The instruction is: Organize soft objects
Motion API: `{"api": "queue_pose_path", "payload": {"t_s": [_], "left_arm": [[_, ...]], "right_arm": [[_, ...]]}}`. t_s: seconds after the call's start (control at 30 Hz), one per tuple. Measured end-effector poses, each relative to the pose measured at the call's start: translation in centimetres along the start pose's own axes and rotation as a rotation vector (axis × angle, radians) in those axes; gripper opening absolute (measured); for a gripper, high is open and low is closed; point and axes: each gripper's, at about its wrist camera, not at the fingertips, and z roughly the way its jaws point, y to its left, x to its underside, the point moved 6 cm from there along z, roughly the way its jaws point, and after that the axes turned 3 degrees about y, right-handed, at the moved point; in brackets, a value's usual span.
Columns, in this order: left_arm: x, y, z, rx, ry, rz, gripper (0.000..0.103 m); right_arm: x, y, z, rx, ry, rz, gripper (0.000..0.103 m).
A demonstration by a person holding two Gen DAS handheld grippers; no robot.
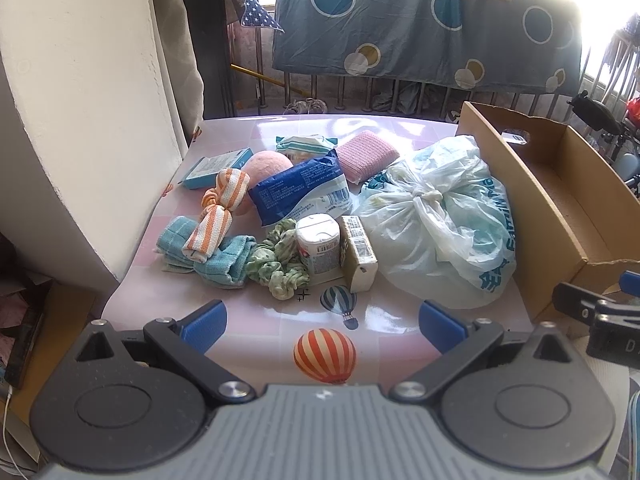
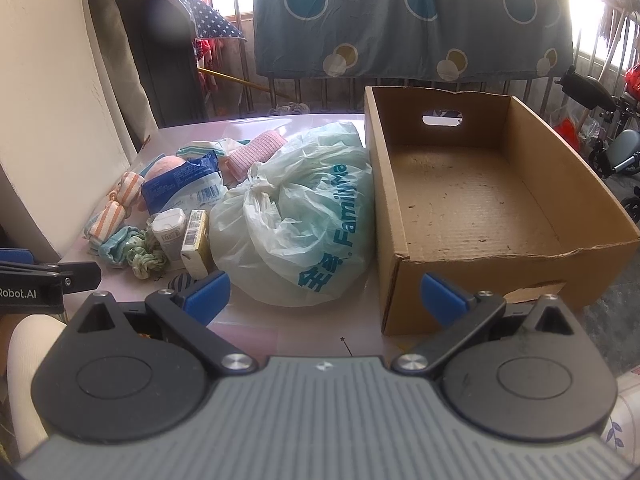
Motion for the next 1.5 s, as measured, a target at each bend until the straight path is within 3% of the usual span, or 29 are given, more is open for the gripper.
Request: {"api": "queue_pose_path", "payload": {"t_s": [1.5], "left_arm": [[0.17,0.24,0.07,0.002,0.01,-0.003,0.103]], "right_arm": [[0.55,-0.1,0.85,-0.004,0.033,0.017,0.102]]}}
